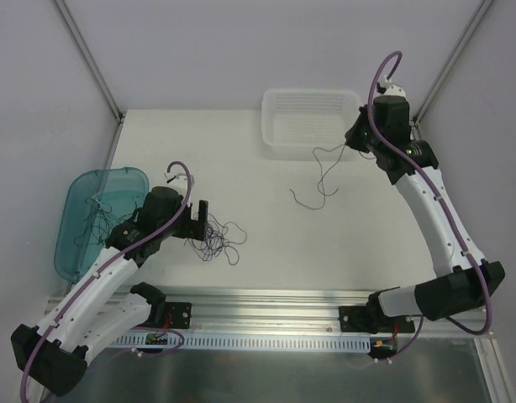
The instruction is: Untangle the cables
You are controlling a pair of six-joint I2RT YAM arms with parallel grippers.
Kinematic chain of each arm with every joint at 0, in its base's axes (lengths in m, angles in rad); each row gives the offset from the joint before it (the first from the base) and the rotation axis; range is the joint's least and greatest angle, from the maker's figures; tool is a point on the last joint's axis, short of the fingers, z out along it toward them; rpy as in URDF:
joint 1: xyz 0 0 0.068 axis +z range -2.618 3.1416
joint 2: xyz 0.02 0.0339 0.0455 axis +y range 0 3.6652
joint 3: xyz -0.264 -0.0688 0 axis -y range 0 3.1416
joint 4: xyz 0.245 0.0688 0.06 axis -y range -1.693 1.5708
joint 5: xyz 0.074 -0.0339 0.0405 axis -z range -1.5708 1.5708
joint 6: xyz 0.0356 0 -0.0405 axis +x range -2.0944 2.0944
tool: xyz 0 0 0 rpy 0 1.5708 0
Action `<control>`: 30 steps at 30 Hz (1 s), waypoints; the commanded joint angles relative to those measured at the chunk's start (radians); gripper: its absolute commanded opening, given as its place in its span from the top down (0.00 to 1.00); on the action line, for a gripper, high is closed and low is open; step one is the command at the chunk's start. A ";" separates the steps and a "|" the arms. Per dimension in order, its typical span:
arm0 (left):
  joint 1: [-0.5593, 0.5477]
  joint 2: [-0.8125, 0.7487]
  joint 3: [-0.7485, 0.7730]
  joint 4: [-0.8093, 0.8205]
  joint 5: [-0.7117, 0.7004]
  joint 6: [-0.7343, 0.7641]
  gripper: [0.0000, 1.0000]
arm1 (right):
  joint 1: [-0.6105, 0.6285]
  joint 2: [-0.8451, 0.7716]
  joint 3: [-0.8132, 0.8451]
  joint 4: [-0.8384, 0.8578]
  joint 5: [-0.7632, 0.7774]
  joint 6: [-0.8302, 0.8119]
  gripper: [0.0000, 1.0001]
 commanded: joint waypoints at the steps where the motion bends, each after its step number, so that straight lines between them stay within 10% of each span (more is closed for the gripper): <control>1: 0.016 0.001 0.000 0.028 -0.015 0.003 0.05 | 0.004 0.110 0.166 0.067 -0.032 -0.071 0.99; 20: 0.041 0.052 0.008 0.039 0.015 0.005 0.05 | -0.040 0.283 0.571 0.442 -0.512 0.070 0.99; 30: 0.048 0.053 0.003 0.042 0.018 0.002 0.05 | -0.069 0.387 0.579 0.636 -0.393 0.086 0.99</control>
